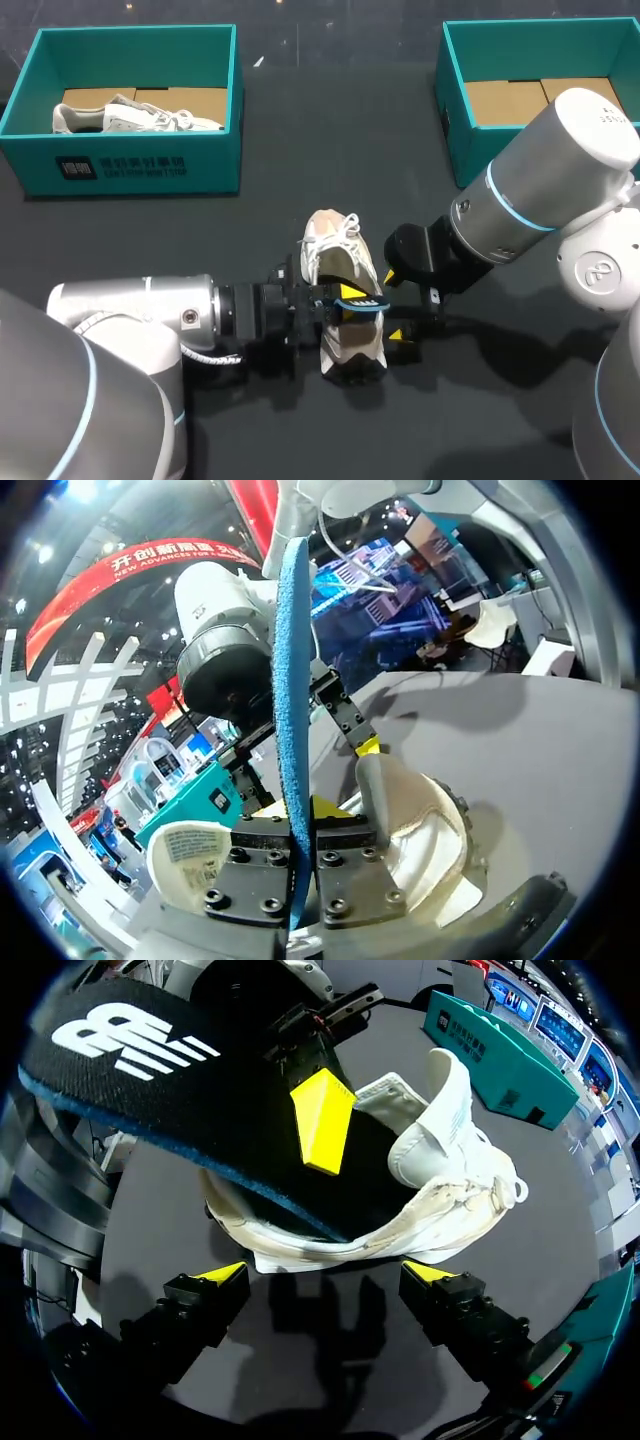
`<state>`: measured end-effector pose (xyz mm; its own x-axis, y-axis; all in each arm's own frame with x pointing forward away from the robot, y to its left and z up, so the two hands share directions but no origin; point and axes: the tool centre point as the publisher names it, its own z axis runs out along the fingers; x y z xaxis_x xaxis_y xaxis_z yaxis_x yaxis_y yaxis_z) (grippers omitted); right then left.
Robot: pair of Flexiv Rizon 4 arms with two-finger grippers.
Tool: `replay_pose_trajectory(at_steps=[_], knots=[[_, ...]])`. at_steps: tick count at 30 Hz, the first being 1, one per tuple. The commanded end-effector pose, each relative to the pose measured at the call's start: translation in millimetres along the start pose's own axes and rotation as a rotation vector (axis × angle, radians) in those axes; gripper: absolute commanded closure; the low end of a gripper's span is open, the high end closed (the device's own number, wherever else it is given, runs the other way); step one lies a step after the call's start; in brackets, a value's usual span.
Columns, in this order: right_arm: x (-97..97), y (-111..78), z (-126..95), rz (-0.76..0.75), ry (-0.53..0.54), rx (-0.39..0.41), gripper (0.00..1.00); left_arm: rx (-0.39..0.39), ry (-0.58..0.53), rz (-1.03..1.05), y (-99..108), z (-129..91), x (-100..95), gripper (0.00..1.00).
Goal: Take the shoe out of the shoebox, open the shoe tongue, remove and reinsert the insole, then place the shoe into the shoebox
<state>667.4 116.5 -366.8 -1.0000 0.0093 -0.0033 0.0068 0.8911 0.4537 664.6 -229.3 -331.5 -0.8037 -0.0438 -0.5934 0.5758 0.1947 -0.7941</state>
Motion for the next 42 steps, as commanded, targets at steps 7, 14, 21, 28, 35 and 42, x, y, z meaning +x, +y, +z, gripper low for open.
replay_pose_trajectory(at_steps=[7, 14, 21, 28, 35, 42], knots=[[1.4, 0.3, 1, 0.001, -0.003, 0.002, 0.0, -0.068, -0.019, -0.007, 21, 5, -3.8, 1.0], [1.4, 0.3, 1, 0.001, -0.003, 0.002, 0.0, -0.073, -0.022, -0.032, 20, 2, -5.3, 1.0], [1.4, 0.3, 1, 0.001, -0.003, 0.002, 0.0, -0.021, -0.017, -0.076, 7, -4, -5.3, 0.7], [1.4, 0.3, 1, 0.001, -0.003, 0.002, 0.0, -0.004, -0.03, -0.066, -11, -8, -6.4, 0.71], [1.4, 0.3, 1, 0.001, -0.003, 0.002, 0.0, 0.02, -0.015, -0.048, -24, -8, -4.1, 0.66], [1.4, 0.3, 1, 0.001, -0.003, 0.002, 0.0, 0.012, 0.003, -0.004, -22, 0, -0.3, 1.0]])
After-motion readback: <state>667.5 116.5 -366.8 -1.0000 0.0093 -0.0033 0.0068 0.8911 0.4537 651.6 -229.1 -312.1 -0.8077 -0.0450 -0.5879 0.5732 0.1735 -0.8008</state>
